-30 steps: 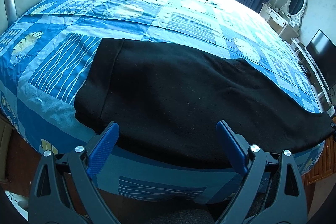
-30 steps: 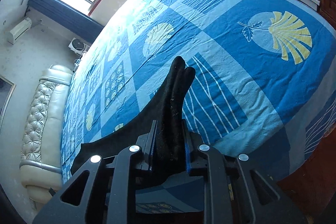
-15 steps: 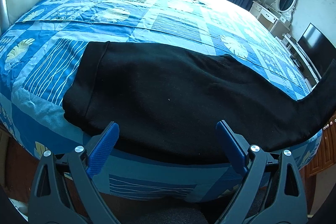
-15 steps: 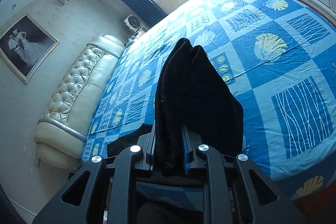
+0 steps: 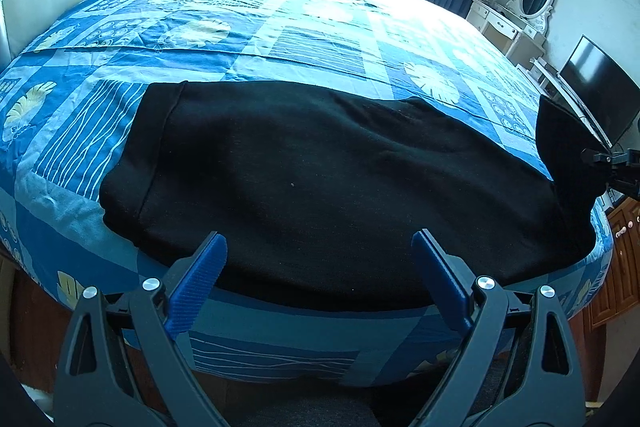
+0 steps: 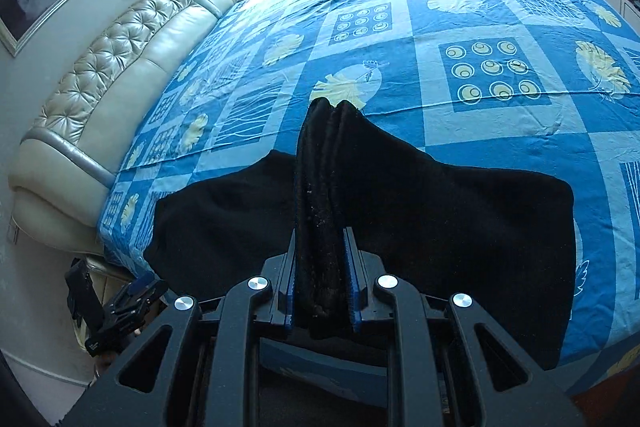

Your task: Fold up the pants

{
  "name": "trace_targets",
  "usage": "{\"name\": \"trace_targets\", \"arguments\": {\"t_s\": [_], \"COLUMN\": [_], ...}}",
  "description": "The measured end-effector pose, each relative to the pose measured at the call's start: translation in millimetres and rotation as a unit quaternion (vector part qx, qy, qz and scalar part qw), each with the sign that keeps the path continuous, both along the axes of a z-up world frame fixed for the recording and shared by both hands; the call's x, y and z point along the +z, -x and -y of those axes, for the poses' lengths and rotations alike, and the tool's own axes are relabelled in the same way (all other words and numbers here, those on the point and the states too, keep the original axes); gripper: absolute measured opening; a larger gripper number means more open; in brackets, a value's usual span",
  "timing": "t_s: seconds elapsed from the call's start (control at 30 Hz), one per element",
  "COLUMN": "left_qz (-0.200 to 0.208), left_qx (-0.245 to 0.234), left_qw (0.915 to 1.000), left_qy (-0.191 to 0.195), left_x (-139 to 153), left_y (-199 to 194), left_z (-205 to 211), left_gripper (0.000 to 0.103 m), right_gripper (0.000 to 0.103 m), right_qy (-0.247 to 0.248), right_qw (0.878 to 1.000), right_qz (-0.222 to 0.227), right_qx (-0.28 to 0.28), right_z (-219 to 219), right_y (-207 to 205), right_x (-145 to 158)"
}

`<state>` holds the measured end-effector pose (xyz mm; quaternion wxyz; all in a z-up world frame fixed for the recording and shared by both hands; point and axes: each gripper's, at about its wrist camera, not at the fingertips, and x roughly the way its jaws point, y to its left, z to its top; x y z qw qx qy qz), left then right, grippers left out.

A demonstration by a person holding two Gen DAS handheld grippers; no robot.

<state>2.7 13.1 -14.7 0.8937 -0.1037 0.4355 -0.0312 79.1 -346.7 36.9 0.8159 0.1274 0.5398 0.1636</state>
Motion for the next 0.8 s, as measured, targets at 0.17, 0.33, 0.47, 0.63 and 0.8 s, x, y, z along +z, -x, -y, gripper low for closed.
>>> {"name": "trace_targets", "arguments": {"t_s": [0.17,0.33,0.47,0.63,0.8], "left_qz": [0.001,0.004,0.005,0.004,0.004], "left_qx": [-0.004,-0.009,-0.010,-0.011,-0.019], "left_qw": [1.0000,0.9999,0.9999,0.9998,0.9998], "left_qy": [0.005,0.006,0.008,0.013,0.009], "left_x": [1.4,3.4,4.4,4.4,4.8], "left_y": [-0.4,-1.4,-1.5,-1.2,-0.2], "left_z": [3.1,6.3,7.0,7.7,12.4], "left_gripper": [0.093,0.093,0.093,0.093,0.093], "right_gripper": [0.020,0.020,0.020,0.020,0.021], "right_qy": [0.053,0.085,0.090,0.107,0.115], "right_qw": [0.998,0.996,0.995,0.993,0.992], "right_qz": [-0.011,-0.010,-0.017,-0.023,-0.024], "right_qx": [0.014,0.023,0.028,0.037,0.042], "right_z": [-29.4,-57.0,-72.9,-90.2,-99.9], "right_y": [5.3,7.7,8.6,13.4,16.0], "right_x": [-25.3,-42.0,-54.6,-66.3,-72.1]}}
